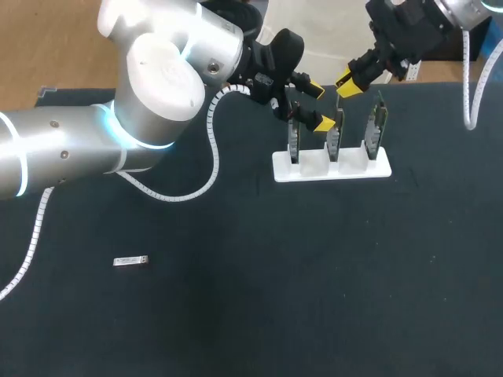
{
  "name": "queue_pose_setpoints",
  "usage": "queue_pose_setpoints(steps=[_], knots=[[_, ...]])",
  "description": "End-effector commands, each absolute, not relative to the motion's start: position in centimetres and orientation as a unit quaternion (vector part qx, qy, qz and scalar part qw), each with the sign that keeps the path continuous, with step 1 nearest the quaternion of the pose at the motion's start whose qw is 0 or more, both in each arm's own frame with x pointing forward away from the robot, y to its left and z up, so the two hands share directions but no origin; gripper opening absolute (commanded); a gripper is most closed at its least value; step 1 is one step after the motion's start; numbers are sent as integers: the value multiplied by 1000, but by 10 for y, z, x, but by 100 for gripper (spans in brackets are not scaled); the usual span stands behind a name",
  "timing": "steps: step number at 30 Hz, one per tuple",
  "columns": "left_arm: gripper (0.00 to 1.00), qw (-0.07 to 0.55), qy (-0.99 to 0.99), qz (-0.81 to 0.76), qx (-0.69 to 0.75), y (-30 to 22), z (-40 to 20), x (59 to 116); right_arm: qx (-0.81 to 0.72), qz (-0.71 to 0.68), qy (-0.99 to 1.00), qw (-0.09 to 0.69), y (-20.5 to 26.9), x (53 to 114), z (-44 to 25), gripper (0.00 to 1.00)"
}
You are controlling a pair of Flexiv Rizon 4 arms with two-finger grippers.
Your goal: Pick up the optical module with the left hand, and insert it into the network port with the right hand.
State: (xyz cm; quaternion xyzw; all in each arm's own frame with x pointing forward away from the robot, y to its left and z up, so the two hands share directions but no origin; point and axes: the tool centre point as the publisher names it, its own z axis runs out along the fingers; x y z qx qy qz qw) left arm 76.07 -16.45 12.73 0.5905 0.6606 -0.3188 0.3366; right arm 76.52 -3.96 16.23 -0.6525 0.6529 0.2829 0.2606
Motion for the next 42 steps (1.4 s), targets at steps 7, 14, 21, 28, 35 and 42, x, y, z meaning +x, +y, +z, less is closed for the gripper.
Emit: queue_pose_setpoints(steps=[7,14,21,28,35,42], knots=[[100,334,661,-318,591,-165,128,762,-648,297,646,271,-43,767,169,100],[100,334,661,-318,591,-165,128,762,-653,328,623,279,-51,769,179,100],[100,334,661,-318,591,-165,128,762,-665,339,603,282,-55,771,190,100],[100,334,661,-318,591,-165,128,762,-665,332,602,293,-52,772,195,24],[100,334,661,-318,591,-165,128,762,-662,323,608,296,-45,772,192,0],[100,334,661,-318,591,-165,128,762,-657,320,615,296,-39,776,189,0]])
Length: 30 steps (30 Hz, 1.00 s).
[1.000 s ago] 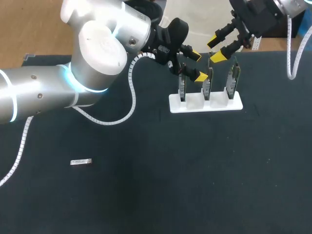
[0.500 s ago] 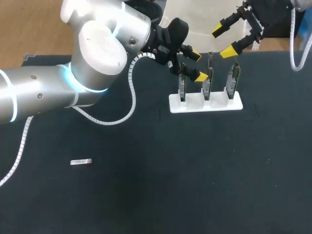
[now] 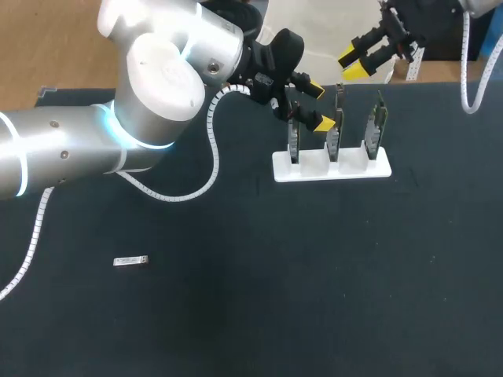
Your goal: Pick up the optical module with the left hand, and insert it into the network port with the right hand.
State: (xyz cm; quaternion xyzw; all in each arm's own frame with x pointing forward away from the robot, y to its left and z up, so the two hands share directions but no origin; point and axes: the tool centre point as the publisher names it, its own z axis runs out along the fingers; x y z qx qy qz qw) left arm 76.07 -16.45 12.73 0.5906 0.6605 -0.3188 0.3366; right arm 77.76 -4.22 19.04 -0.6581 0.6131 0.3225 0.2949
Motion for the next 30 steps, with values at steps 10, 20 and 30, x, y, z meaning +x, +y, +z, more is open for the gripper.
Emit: queue_pose_setpoints(steps=[10,20,30], knots=[[100,334,661,-318,591,-165,128,762,-662,315,617,286,-31,780,184,0],[100,334,661,-318,591,-165,128,762,-660,315,623,275,-32,783,178,0],[100,334,661,-318,591,-165,128,762,-657,318,628,269,-34,781,172,0]])
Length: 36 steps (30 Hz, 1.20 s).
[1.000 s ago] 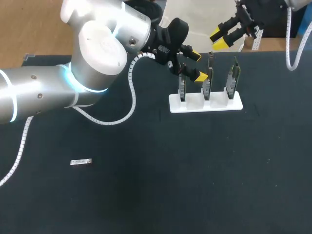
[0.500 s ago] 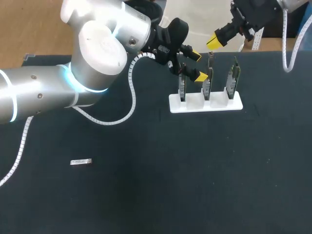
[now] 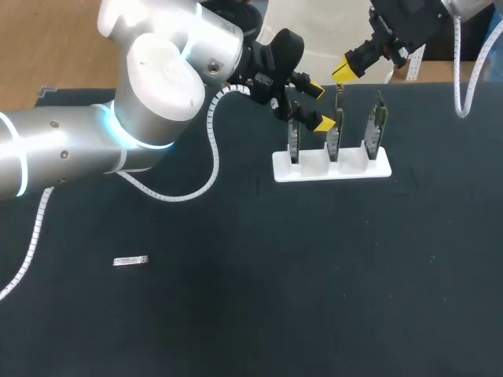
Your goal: Pick up the optical module with the left hand, and insert it into the network port with the right hand.
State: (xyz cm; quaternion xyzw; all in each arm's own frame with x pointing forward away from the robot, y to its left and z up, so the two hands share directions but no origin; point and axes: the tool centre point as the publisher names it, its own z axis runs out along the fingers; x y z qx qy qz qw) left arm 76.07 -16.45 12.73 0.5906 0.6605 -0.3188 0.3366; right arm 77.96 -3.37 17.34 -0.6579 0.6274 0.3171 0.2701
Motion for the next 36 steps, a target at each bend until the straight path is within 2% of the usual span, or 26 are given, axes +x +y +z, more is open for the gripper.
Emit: queue_pose_setpoints(steps=[1,13,36], knots=[[100,334,661,-318,591,-165,128,762,-657,319,628,268,-35,781,172,0],[100,334,661,-318,591,-165,128,762,-657,313,623,288,-35,780,183,0],[100,334,661,-318,591,-165,128,762,-661,322,620,273,-32,775,178,0]])
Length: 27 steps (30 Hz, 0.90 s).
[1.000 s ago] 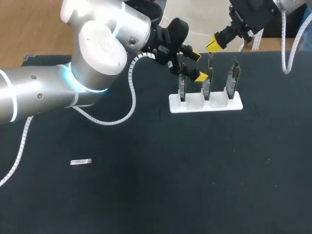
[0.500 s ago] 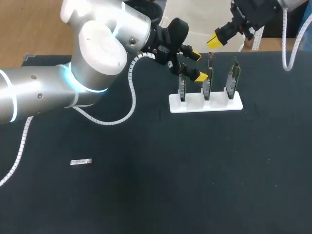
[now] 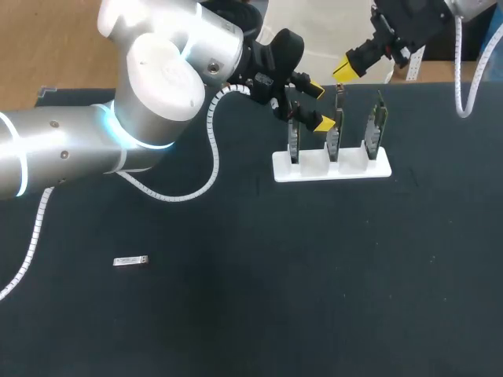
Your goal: Pick up the optical module with the left hand, and insert it into the network port with the right hand.
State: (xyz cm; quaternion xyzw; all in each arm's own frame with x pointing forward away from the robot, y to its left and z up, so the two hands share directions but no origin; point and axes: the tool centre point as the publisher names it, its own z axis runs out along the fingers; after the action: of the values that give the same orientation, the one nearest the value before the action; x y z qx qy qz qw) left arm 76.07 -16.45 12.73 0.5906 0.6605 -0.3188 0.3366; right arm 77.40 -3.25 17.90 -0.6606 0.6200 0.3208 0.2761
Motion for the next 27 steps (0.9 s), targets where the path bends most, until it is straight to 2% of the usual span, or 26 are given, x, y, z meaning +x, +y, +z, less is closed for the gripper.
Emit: queue_pose_setpoints(steps=[1,27], knots=[[100,334,661,-318,591,-165,128,762,-661,322,621,272,-32,774,177,0],[100,334,661,-318,591,-165,128,762,-661,324,621,269,-33,770,175,0]])
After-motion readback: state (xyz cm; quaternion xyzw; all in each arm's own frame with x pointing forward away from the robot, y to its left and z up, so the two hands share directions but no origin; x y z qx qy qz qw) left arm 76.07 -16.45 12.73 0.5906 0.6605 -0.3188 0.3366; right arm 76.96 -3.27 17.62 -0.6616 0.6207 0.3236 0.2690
